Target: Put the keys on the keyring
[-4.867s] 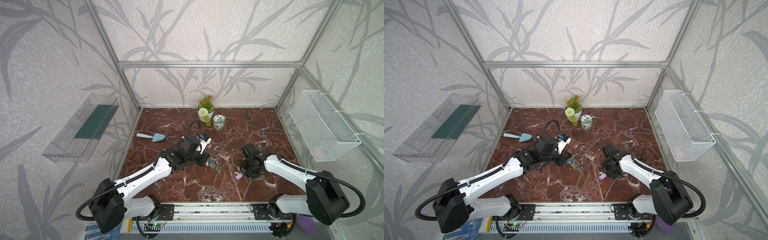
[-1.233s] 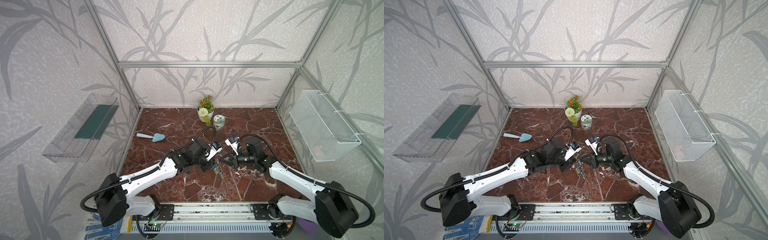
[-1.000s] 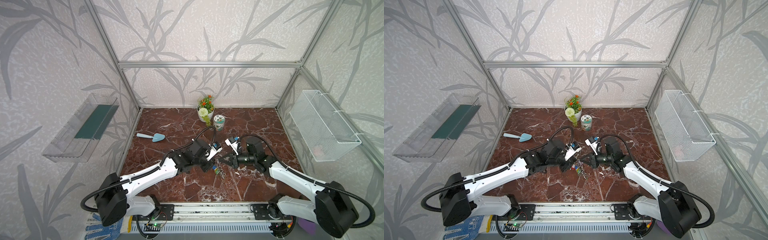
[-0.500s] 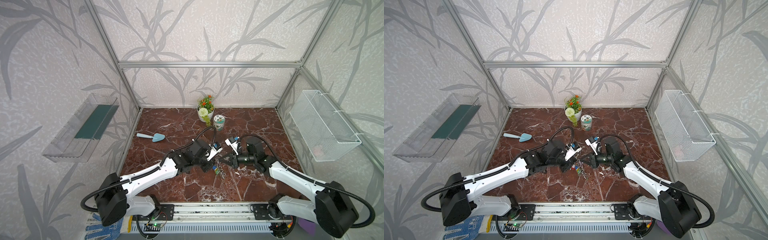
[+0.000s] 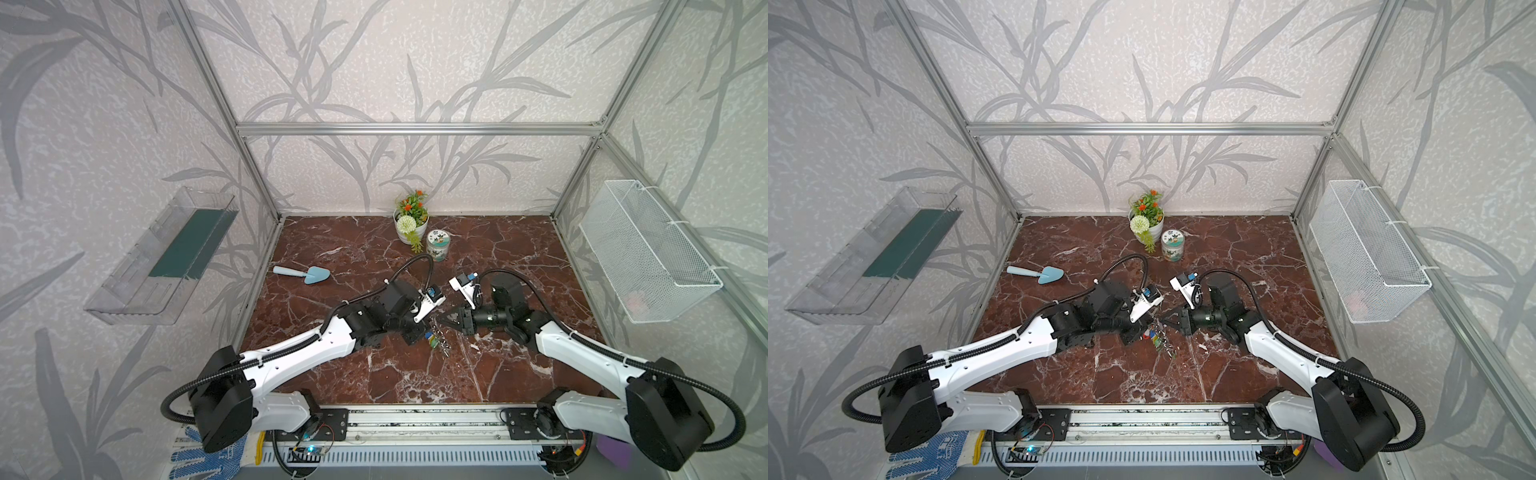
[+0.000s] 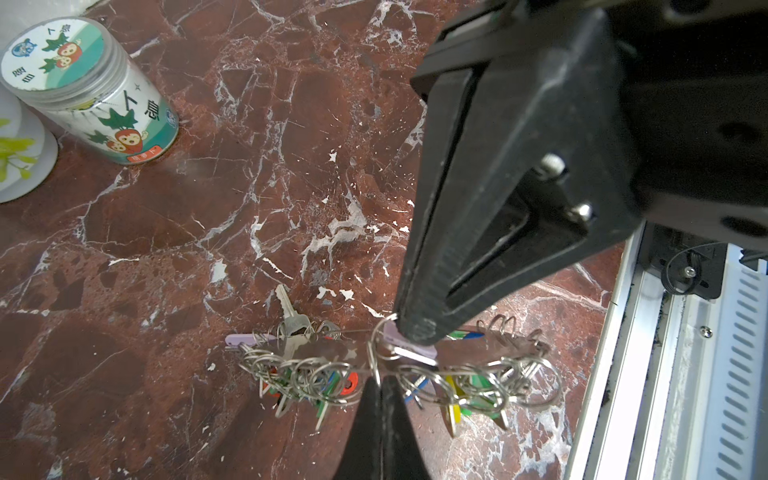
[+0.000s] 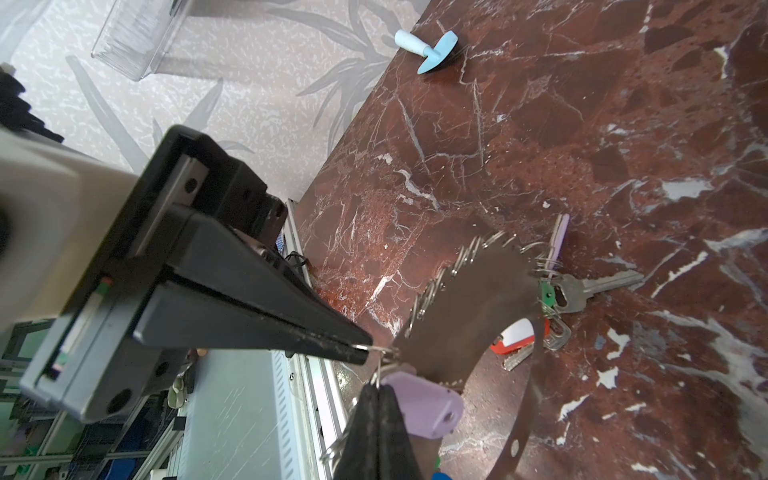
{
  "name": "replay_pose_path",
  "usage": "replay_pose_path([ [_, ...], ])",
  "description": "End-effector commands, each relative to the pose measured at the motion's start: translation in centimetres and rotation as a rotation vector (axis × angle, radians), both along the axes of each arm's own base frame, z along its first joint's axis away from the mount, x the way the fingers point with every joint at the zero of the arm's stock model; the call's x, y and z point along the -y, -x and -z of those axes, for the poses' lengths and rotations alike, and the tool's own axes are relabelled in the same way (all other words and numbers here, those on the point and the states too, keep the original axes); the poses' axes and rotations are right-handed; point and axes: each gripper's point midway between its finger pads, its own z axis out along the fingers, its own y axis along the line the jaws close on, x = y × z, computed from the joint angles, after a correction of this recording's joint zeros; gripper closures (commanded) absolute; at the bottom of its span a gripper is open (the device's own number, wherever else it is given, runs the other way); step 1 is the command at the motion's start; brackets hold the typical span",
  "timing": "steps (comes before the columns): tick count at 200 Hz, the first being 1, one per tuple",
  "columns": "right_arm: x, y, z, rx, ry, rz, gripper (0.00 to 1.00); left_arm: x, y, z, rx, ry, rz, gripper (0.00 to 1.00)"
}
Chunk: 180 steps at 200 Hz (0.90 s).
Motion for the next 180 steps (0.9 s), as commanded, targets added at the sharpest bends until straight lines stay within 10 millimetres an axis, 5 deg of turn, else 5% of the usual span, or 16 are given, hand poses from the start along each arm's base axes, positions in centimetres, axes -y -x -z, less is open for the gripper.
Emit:
replay_pose_path([
  [1,0.1,-0.9,-0.7,0.021,-0.034,0.022,1.0,1.2,0.8,-2.5,0.069,0.082,0.066,1.0],
  [180,-0.3,0.2,0.2,-0.056,-0.043,-0.04,1.0,1.2,0.3,-3.6,0.164,0.093,0.029,1.0],
])
